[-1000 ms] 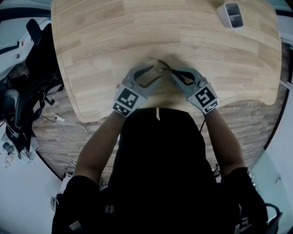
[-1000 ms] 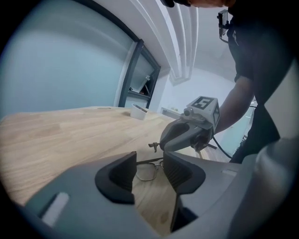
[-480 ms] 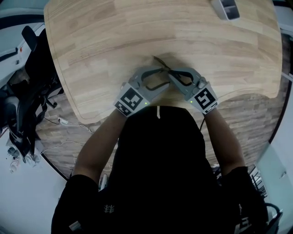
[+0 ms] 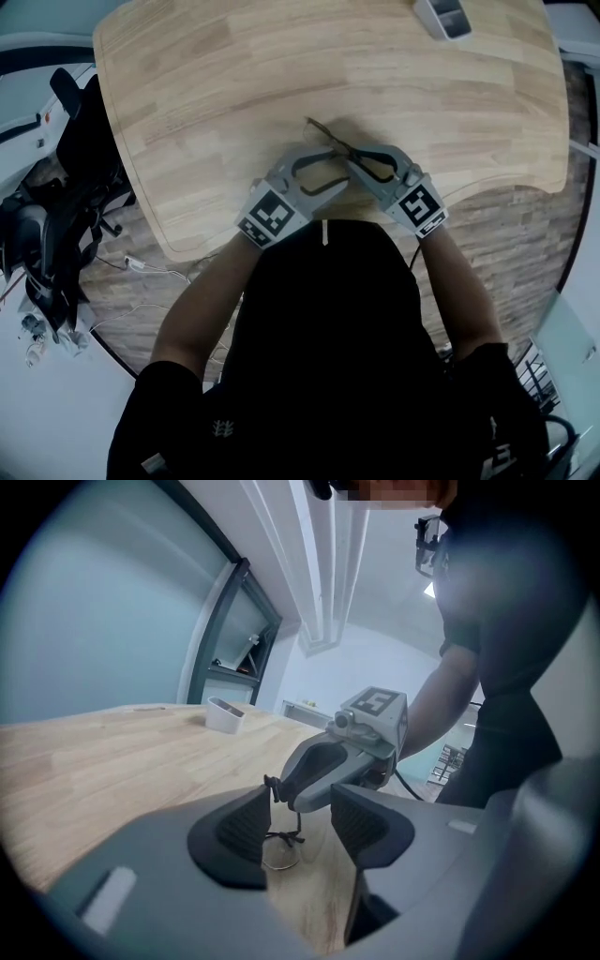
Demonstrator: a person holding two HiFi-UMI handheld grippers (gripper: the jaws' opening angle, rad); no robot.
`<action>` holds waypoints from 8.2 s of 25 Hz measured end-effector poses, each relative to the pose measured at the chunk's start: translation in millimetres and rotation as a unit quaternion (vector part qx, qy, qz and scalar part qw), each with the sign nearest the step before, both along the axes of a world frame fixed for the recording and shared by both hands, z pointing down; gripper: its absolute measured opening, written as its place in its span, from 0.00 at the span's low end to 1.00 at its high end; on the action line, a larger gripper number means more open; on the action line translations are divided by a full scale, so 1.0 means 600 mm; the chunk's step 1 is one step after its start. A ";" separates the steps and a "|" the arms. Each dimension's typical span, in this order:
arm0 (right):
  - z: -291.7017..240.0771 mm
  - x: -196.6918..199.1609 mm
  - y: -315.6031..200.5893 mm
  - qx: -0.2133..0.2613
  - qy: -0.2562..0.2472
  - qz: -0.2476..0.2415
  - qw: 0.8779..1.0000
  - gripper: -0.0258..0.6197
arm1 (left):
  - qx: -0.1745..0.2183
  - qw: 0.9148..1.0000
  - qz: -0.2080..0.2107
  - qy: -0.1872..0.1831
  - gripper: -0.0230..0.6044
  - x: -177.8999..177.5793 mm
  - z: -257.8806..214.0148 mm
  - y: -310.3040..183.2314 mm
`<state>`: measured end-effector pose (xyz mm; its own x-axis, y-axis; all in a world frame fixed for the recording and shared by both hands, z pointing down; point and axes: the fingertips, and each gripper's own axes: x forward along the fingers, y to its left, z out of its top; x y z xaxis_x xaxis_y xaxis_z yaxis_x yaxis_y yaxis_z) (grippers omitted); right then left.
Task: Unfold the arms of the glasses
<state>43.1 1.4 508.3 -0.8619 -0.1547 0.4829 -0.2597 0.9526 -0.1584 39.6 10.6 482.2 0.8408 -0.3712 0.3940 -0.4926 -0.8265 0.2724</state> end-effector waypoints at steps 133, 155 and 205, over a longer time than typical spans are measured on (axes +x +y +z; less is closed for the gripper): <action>-0.094 -0.088 -0.023 -0.101 -0.074 0.118 0.985 0.48 | 0.018 0.985 -0.115 -0.124 0.18 -0.133 0.035 -0.010; -0.149 -0.176 0.103 -0.113 -0.088 0.007 0.990 0.48 | 0.016 0.977 -0.170 -0.130 0.18 -0.200 0.010 0.075; 0.101 -0.109 0.016 -0.012 0.175 -0.122 0.977 0.09 | -0.064 0.971 -0.194 -0.129 0.18 -0.160 0.093 0.107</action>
<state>-22.1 10.8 568.6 -0.6531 0.0499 0.7556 -0.0673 0.9901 -0.1236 -56.6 74.6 538.1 0.5156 -0.5739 0.6363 -0.8248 -0.5336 0.1870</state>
